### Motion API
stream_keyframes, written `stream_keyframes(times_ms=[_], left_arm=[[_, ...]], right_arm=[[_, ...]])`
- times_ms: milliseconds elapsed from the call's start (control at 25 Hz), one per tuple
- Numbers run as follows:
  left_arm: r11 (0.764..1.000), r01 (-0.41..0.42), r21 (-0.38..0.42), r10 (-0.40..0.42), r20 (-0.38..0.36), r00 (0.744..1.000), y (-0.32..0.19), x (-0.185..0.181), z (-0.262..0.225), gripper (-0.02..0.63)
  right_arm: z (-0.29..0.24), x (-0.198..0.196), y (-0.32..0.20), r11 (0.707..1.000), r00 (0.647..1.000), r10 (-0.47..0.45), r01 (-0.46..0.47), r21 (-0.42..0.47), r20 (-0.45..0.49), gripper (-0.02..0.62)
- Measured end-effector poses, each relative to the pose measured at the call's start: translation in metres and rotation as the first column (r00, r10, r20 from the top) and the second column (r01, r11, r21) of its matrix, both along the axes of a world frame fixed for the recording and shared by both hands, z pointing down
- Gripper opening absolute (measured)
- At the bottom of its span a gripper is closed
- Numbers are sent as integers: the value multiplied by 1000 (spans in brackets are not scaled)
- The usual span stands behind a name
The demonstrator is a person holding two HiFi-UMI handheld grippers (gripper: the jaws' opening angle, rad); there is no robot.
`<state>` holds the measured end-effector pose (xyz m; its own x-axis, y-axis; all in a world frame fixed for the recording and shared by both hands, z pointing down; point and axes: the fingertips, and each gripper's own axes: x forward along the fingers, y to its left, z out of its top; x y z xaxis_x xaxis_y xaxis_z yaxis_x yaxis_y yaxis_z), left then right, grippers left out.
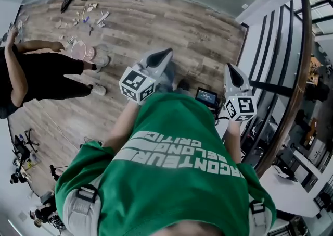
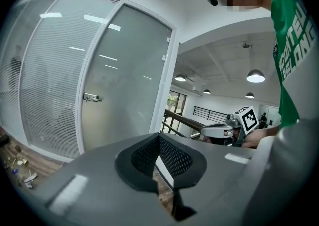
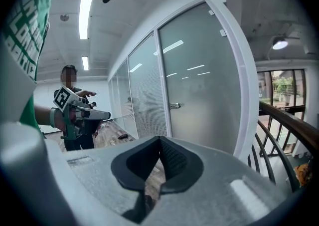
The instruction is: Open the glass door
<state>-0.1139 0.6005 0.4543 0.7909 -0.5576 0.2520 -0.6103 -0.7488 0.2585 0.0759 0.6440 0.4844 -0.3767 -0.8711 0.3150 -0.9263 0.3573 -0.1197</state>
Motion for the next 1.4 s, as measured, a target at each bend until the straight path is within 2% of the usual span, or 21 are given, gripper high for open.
stream_keyframes(times_ms=[360,800,1040,1400], left_arm=[[998,-55,-12,55,-39,998,-50,22,9,11],[995,-91,-30,88,-89,992,-146,30,13,11],[995,-82,-48,77,-102,992,-197,13,9,11],[996,-47,-79,38,-111,993,-265,-40,26,11]], right_arm=[[4,18,-33,998,997,65,-66,-19,-31,-8],[6,14,-130,996,995,76,-80,-49,-72,-8],[-2,-7,-185,996,995,53,-59,-63,-88,-8],[5,-49,-252,996,992,30,-40,-85,-121,-8]])
